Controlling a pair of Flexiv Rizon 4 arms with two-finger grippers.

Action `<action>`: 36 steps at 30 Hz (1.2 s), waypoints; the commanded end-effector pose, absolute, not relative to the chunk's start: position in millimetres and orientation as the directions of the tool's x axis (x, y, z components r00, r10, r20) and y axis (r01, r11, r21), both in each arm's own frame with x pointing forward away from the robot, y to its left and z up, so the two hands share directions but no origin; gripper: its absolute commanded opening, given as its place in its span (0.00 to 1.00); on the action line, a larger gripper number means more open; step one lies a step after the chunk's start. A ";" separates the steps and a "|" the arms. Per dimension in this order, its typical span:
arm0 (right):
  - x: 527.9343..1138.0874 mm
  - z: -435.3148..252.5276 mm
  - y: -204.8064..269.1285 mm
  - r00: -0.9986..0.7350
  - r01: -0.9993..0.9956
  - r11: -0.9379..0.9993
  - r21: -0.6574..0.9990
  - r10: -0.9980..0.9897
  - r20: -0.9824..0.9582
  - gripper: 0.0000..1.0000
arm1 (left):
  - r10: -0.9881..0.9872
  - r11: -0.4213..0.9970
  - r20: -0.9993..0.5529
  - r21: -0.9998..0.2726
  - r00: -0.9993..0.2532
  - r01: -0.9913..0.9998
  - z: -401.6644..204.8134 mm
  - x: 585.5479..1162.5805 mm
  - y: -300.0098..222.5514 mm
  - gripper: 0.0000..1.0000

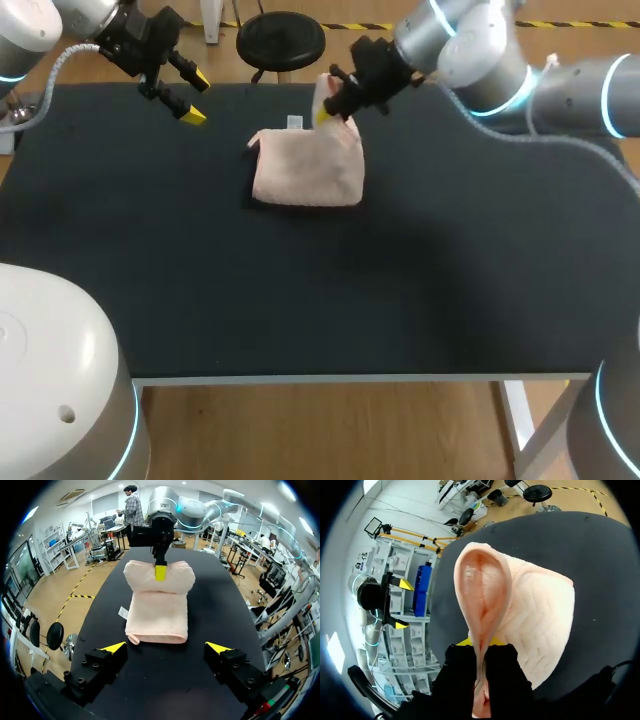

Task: Fold the towel

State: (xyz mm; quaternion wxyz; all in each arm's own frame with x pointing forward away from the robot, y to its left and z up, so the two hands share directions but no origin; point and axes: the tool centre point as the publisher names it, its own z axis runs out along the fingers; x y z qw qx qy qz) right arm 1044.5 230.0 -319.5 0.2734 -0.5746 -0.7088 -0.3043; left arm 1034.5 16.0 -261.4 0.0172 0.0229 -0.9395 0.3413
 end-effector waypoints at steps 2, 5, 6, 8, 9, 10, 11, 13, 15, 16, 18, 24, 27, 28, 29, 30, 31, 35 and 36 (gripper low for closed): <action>1042.2 -328.4 251.2 -0.194 0.980 0.155 0.123 0.625 0.756 0.00 | -0.030 0.765 0.046 -0.642 -0.998 -0.053 -262.3 1034.6 16.3 1.00; 1042.4 -334.2 260.5 -0.195 0.980 0.162 0.119 0.627 0.754 0.00 | -0.030 0.765 0.046 -0.642 -0.998 -0.053 -262.3 1034.6 16.3 1.00; 1042.0 -335.3 263.1 -0.194 0.980 0.162 0.118 0.627 0.754 0.00 | -0.030 0.765 0.046 -0.642 -0.998 -0.053 -262.3 1034.6 16.3 1.00; 1041.4 -335.0 269.0 -0.193 0.980 0.163 0.116 0.618 0.762 0.00 | -0.030 0.765 0.046 -0.642 -0.998 -0.053 -262.3 1034.6 16.3 1.00; 1041.3 -334.7 272.0 -0.196 0.979 0.164 0.120 0.610 0.768 0.00 | -0.030 0.765 0.046 -0.642 -0.998 -0.053 -262.3 1034.6 16.3 1.00; 1041.5 -334.6 274.7 -0.194 0.980 0.162 0.119 0.608 0.770 0.00 | -0.030 0.765 0.046 -0.642 -0.998 -0.053 -262.3 1034.6 16.3 1.00; 1041.5 -334.8 276.7 -0.193 0.980 0.157 0.122 0.605 0.772 0.05 | -0.030 0.765 0.046 -0.642 -0.998 -0.053 -262.3 1034.6 16.3 1.00; 1039.0 -331.1 281.1 -0.209 0.976 0.174 0.131 0.577 0.790 1.00 | -0.030 0.765 0.046 -0.642 -0.998 -0.053 -262.3 1034.6 16.3 1.00; 1035.2 -325.2 285.3 -0.238 0.970 0.184 0.162 0.557 0.796 1.00 | -0.030 0.765 0.046 -0.642 -0.998 -0.053 -262.3 1034.6 16.3 1.00; 1032.9 -322.1 287.3 -0.255 0.965 0.189 0.180 0.545 0.799 1.00 | -0.030 0.765 0.046 -0.642 -0.998 -0.053 -262.3 1034.6 16.3 1.00; 1029.6 -316.0 290.1 -0.265 0.963 0.185 0.195 0.521 0.812 1.00 | -0.030 0.765 0.046 -0.642 -0.998 -0.053 -262.3 1034.6 16.3 1.00; 1026.5 -311.0 290.2 -0.239 0.971 0.140 0.195 0.479 0.844 1.00 | -0.030 0.765 0.046 -0.642 -0.998 -0.053 -262.3 1034.6 16.3 1.00; 1023.3 -303.9 288.5 -0.260 0.966 0.132 0.224 0.474 0.841 1.00 | -0.030 0.765 0.046 -0.642 -0.998 -0.053 -262.3 1034.6 16.3 1.00; 1022.9 -301.1 286.2 -0.269 0.963 0.118 0.242 0.471 0.840 1.00 | -0.030 0.765 0.046 -0.642 -0.998 -0.053 -262.3 1034.6 16.3 1.00; 1022.6 -297.8 283.0 -0.270 0.963 0.109 0.248 0.465 0.843 1.00 | -0.030 0.765 0.046 -0.642 -0.998 -0.053 -262.3 1034.6 16.3 1.00; 1021.8 -294.6 279.3 -0.270 0.962 0.102 0.252 0.460 0.846 1.00 | -0.030 0.765 0.046 -0.642 -0.998 -0.053 -262.3 1034.6 16.3 1.00; 1021.3 -291.8 274.9 -0.267 0.962 0.085 0.258 0.462 0.846 1.00 | -0.030 0.765 0.046 -0.642 -0.998 -0.053 -262.3 1034.6 16.3 1.00; 1017.7 -282.1 252.7 -0.291 0.952 0.059 0.301 0.484 0.825 1.00 | -0.030 0.765 0.046 -0.642 -0.998 -0.053 -262.3 1034.6 16.3 1.00; 1016.8 -280.5 246.1 -0.295 0.950 0.060 0.308 0.500 0.814 1.00 | -0.030 0.765 0.046 -0.642 -0.998 -0.053 -262.3 1034.6 16.3 1.00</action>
